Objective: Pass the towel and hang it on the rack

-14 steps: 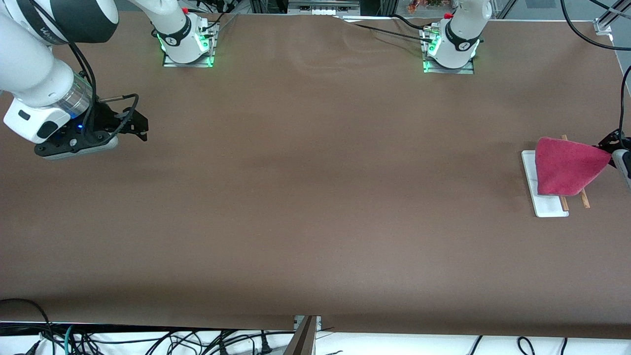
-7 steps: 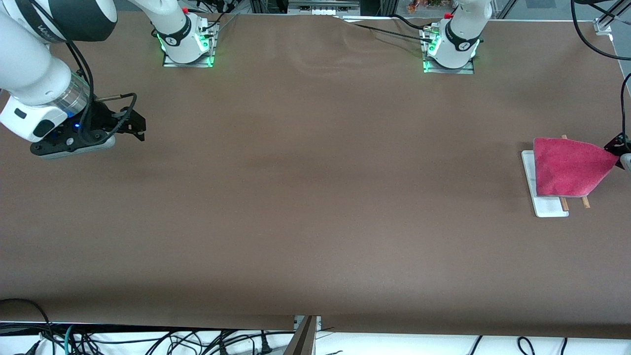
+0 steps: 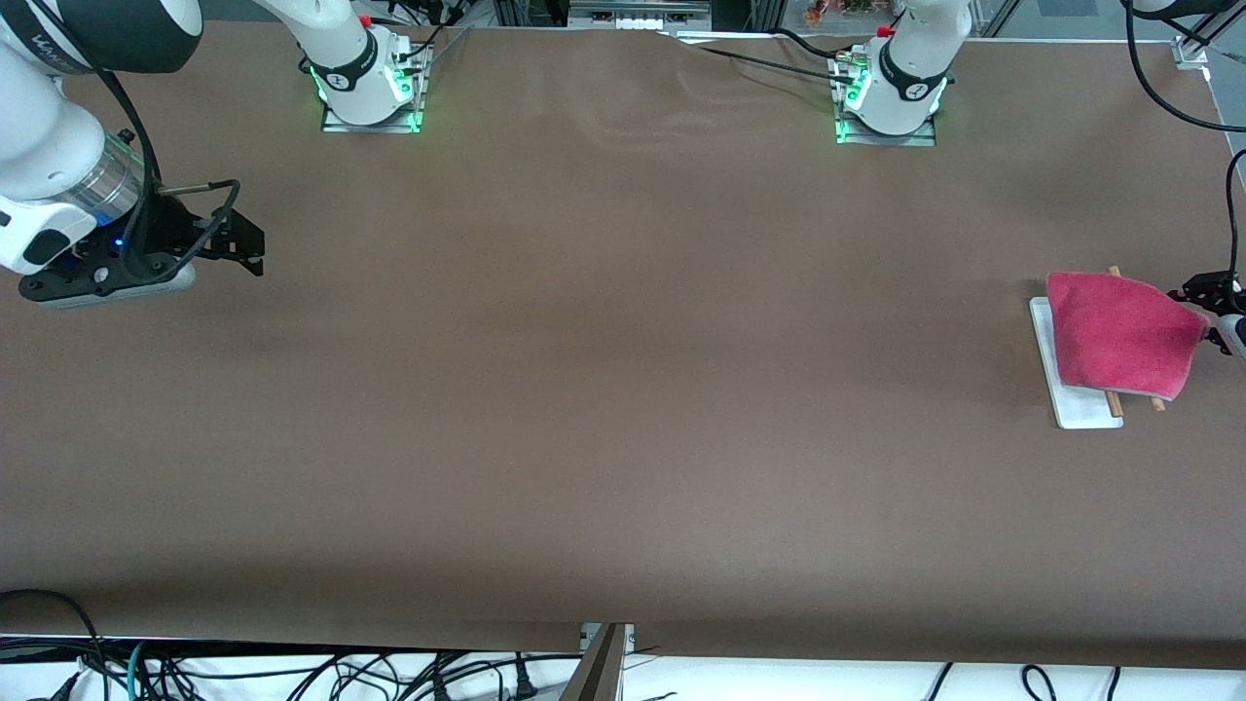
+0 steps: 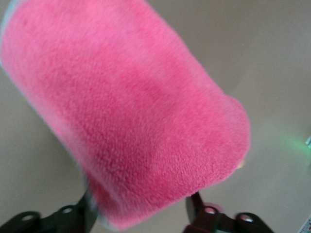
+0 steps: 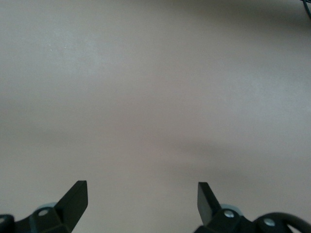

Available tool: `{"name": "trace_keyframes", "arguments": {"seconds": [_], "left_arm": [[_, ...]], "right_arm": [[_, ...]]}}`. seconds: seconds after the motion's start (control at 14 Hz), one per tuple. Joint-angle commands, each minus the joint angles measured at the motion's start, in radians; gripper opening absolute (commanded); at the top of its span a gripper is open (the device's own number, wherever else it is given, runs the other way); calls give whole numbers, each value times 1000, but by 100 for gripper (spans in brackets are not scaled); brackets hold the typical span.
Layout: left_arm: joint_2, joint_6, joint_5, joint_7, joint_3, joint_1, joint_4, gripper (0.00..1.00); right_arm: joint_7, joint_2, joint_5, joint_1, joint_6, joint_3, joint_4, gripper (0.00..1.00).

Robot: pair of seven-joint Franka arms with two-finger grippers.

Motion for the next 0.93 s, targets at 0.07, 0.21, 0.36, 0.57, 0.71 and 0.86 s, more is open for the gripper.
{"name": "trace_keyframes", "arguments": {"seconds": [0.07, 0.21, 0.36, 0.57, 0.71, 0.86], "left_arm": [[61, 66, 1, 10, -9, 37, 32, 100], [55, 67, 4, 26, -9, 39, 34, 100], [38, 57, 4, 24, -11, 37, 55, 100], [-38, 45, 2, 18, -17, 34, 72, 100], [-116, -25, -1, 16, -21, 30, 75, 100], [-195, -74, -1, 10, -50, 2, 75, 100]], "right_arm": [[-4, 4, 2, 1, -26, 5, 39, 100], [-6, 9, 3, 1, -26, 5, 42, 100], [-6, 9, 3, 1, -26, 5, 42, 100], [-6, 9, 3, 1, -29, 5, 42, 100], [-6, 9, 3, 3, -29, 5, 42, 100], [-6, 9, 8, 3, -29, 7, 42, 100]]}}
